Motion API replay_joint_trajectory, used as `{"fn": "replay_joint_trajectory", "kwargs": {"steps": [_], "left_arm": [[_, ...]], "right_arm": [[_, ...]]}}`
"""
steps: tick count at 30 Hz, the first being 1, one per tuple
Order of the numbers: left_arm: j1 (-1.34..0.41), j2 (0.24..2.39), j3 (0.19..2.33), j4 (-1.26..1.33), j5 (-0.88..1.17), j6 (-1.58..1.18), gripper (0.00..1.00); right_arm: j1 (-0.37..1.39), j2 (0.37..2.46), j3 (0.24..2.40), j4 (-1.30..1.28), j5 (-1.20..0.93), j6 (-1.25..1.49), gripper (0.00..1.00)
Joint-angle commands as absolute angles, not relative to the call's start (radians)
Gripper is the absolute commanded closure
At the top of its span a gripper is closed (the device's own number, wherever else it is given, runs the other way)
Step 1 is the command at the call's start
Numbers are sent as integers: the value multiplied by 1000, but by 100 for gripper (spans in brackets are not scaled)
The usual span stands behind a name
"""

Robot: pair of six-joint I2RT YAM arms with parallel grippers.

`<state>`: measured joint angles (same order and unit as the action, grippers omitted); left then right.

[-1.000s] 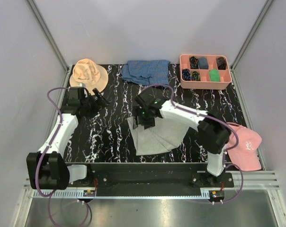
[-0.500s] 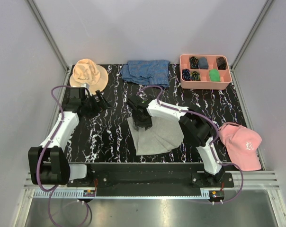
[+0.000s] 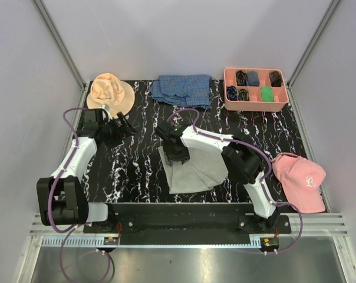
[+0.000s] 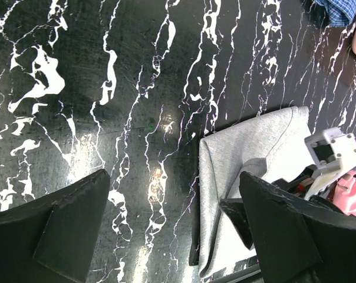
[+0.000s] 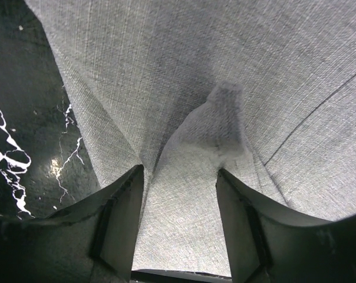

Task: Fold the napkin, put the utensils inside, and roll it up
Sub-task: Roll the napkin with the utensil

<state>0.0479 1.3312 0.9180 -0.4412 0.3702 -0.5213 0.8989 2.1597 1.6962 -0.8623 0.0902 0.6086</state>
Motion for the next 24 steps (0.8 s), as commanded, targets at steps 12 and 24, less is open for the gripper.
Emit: {"fn": "replay_joint_trajectory", "kwargs": {"steps": [12,24], "left_arm": [[54,1339,910,-391,431,-518,6],[54,1354,904,-380,463,-523,6]], "right_arm": [[956,2129,1750,-850,86,618,21],[989,2155,1789,-850,83,612,25]]}}
